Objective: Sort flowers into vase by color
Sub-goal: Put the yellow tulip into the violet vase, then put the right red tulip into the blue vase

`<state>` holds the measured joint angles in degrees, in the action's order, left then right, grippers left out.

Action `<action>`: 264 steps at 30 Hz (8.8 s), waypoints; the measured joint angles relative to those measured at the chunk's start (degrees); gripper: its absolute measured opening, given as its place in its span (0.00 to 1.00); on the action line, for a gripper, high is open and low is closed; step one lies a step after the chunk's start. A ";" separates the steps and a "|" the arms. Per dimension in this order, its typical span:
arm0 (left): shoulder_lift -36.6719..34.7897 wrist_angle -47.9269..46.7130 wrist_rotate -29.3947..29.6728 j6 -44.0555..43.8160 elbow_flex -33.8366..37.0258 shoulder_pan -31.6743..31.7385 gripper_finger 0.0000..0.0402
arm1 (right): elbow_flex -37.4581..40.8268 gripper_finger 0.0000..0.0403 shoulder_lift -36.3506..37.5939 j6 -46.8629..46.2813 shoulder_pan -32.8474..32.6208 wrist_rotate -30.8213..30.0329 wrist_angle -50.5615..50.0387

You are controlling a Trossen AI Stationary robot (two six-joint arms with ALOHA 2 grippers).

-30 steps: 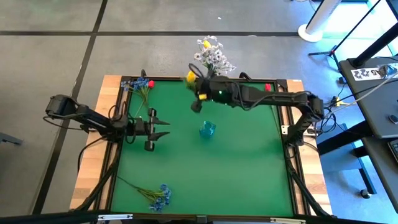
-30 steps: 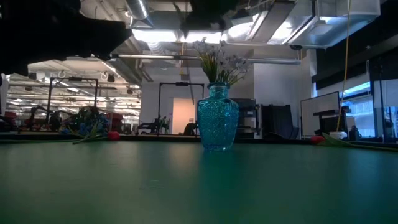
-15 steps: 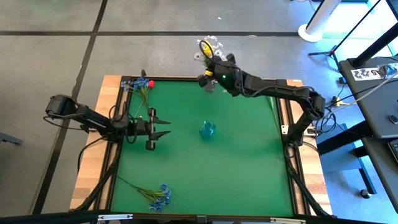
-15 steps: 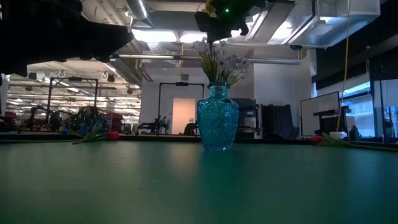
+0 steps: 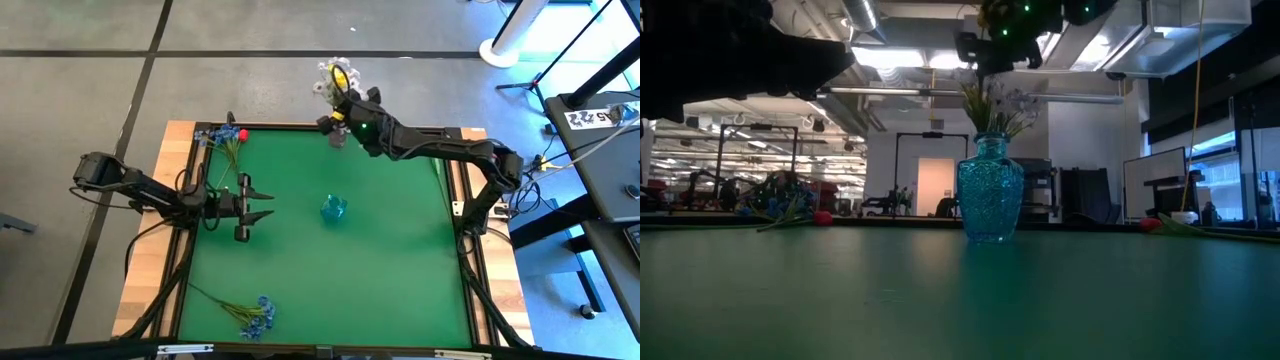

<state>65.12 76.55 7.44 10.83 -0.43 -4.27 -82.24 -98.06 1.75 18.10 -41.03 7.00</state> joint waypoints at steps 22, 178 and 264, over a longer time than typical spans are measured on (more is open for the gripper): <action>0.00 -0.22 0.00 0.06 0.00 0.00 0.41 | 2.49 0.02 -1.10 -5.91 -0.05 -0.60 -7.71; 0.00 -2.36 -0.94 2.89 -1.36 -0.02 0.41 | 29.03 0.02 10.30 -58.32 5.19 33.68 -61.88; 40.72 -14.77 43.65 -29.07 -36.73 -43.68 0.41 | 26.10 0.05 14.68 -0.67 -35.29 -10.38 18.18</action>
<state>105.85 61.78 51.09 -18.24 -37.16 -47.95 -56.14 -83.38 1.08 -17.19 -51.40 25.18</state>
